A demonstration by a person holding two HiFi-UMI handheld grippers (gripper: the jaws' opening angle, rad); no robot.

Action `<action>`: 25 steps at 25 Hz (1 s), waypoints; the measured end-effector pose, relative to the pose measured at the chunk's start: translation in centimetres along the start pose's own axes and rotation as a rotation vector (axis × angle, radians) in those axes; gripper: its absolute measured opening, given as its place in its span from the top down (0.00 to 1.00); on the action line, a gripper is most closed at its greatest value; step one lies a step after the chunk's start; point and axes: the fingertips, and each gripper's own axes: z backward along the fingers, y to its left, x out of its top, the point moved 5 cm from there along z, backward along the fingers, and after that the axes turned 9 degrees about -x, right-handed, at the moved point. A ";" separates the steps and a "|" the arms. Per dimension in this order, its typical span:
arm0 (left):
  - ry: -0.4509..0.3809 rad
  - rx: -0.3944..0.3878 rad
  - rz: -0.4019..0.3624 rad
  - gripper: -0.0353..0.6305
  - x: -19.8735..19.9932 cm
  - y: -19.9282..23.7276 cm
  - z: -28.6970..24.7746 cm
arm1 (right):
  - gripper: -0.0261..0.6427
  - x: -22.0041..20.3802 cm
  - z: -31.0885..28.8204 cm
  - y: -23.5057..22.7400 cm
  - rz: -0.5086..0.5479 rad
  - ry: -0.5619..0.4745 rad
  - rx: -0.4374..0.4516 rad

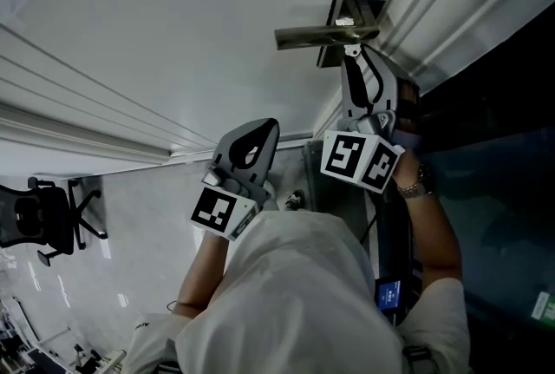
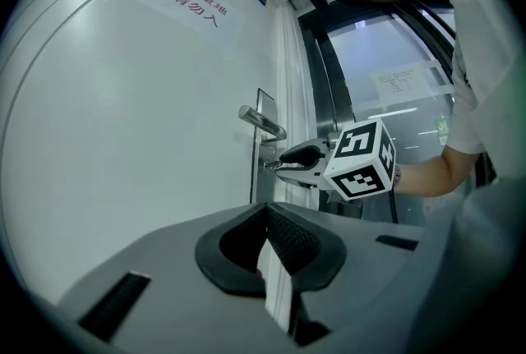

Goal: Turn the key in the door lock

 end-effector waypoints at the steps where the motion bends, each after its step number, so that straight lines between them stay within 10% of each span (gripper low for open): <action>1: -0.007 0.000 -0.002 0.94 0.1 0.0 0.1 | 0.79 0.1 -0.2 0.1 0.035 -0.003 0.003; 15: 0.047 -0.005 0.010 0.94 -0.6 0.4 0.8 | 0.82 0.6 -1.4 1.0 0.464 -0.083 -0.039; 25: 0.005 -0.008 0.005 0.94 -0.2 0.5 0.5 | 0.84 0.7 -1.3 0.8 0.253 -0.070 -0.059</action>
